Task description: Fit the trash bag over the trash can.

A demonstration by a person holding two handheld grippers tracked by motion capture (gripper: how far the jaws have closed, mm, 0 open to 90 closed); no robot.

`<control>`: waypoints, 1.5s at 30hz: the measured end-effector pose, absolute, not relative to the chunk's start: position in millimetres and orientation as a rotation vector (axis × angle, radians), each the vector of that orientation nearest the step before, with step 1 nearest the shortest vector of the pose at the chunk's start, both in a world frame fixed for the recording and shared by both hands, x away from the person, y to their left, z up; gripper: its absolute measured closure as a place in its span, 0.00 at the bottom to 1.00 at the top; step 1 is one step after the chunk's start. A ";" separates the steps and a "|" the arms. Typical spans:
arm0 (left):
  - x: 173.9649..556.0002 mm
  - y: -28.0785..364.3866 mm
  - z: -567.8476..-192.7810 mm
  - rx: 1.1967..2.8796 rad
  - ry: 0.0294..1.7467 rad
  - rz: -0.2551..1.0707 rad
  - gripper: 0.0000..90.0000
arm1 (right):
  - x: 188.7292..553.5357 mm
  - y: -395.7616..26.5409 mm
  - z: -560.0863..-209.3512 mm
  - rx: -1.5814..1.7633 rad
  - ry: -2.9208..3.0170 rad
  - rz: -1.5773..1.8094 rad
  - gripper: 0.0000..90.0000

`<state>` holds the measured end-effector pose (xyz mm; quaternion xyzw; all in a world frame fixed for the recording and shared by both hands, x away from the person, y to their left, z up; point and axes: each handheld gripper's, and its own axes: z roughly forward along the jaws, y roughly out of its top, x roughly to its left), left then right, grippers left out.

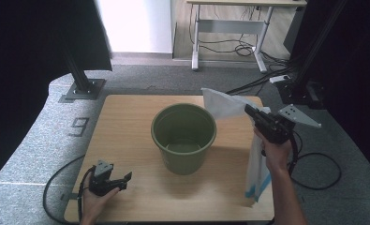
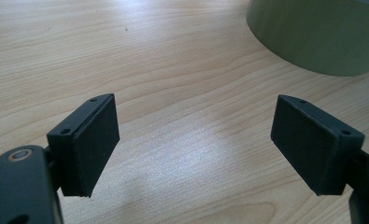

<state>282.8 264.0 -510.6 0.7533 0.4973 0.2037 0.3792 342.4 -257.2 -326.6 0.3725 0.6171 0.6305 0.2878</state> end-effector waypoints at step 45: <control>283.1 264.1 -510.9 1.940 1.263 0.510 0.17 | 311.8 -196.9 -319.4 0.755 1.802 1.659 0.98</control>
